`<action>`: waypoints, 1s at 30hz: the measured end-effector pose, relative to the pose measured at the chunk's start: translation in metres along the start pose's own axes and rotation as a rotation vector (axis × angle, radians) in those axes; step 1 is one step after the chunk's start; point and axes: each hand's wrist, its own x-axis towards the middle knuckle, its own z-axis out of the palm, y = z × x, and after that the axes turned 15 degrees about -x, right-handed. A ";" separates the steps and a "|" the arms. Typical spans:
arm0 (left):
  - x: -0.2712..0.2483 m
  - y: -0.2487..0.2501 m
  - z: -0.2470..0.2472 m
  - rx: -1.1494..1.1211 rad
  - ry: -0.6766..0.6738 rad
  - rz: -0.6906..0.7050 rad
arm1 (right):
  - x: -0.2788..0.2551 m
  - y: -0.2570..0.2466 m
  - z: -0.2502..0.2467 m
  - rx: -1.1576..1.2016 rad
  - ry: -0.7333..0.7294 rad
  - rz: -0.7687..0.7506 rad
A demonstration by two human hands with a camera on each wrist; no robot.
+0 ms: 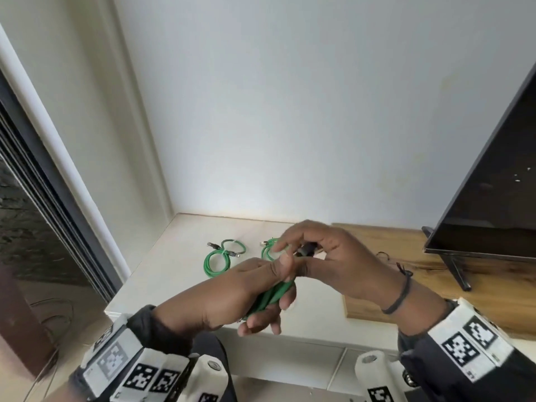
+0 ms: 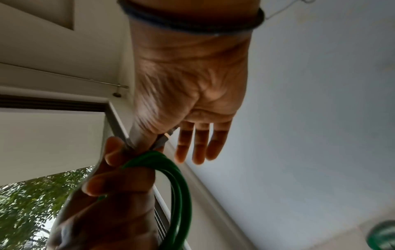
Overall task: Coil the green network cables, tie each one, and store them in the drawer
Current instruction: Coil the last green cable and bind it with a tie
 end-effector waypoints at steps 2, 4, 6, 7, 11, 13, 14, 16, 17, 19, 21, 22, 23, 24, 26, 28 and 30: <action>-0.002 -0.001 -0.001 -0.048 -0.032 -0.013 | -0.002 0.004 0.008 0.167 -0.063 0.027; -0.001 -0.004 0.000 -0.145 -0.065 -0.007 | -0.001 0.007 0.013 0.266 -0.033 0.065; 0.003 -0.007 0.001 -0.281 -0.091 0.000 | 0.003 0.011 0.018 0.300 0.054 0.096; 0.005 -0.008 0.002 -0.351 -0.099 0.002 | 0.004 0.010 0.020 0.294 0.110 0.102; 0.013 -0.007 0.006 -0.535 -0.080 0.021 | 0.009 0.001 0.025 0.253 0.308 0.100; 0.016 -0.006 0.009 -0.572 -0.067 0.033 | 0.011 0.001 0.029 0.224 0.388 0.103; 0.017 -0.005 0.010 -0.574 -0.067 0.037 | 0.012 0.000 0.031 0.220 0.425 0.116; 0.019 -0.005 0.011 -0.562 -0.073 0.045 | 0.012 -0.002 0.033 0.229 0.473 0.154; 0.020 -0.005 0.012 -0.564 -0.078 0.047 | 0.011 -0.003 0.034 0.244 0.475 0.190; 0.021 -0.006 0.012 -0.590 -0.096 0.050 | 0.010 -0.004 0.033 0.270 0.457 0.271; 0.022 -0.008 0.013 -0.629 -0.120 0.049 | 0.009 -0.004 0.033 0.271 0.431 0.320; 0.022 -0.009 0.012 -0.646 -0.127 0.045 | 0.009 -0.005 0.033 0.266 0.420 0.334; 0.022 -0.010 0.012 -0.657 -0.133 0.040 | 0.009 -0.006 0.032 0.264 0.406 0.345; 0.023 -0.011 0.011 -0.663 -0.137 0.037 | 0.009 -0.005 0.030 0.263 0.375 0.358; 0.023 -0.011 0.006 -0.692 -0.157 0.043 | 0.011 0.000 0.022 0.328 0.233 0.378; 0.023 -0.009 -0.002 -0.761 -0.200 0.055 | 0.010 0.010 0.006 0.538 0.003 0.357; 0.022 -0.005 -0.011 -0.804 -0.231 0.056 | 0.004 0.021 -0.012 0.709 -0.175 0.316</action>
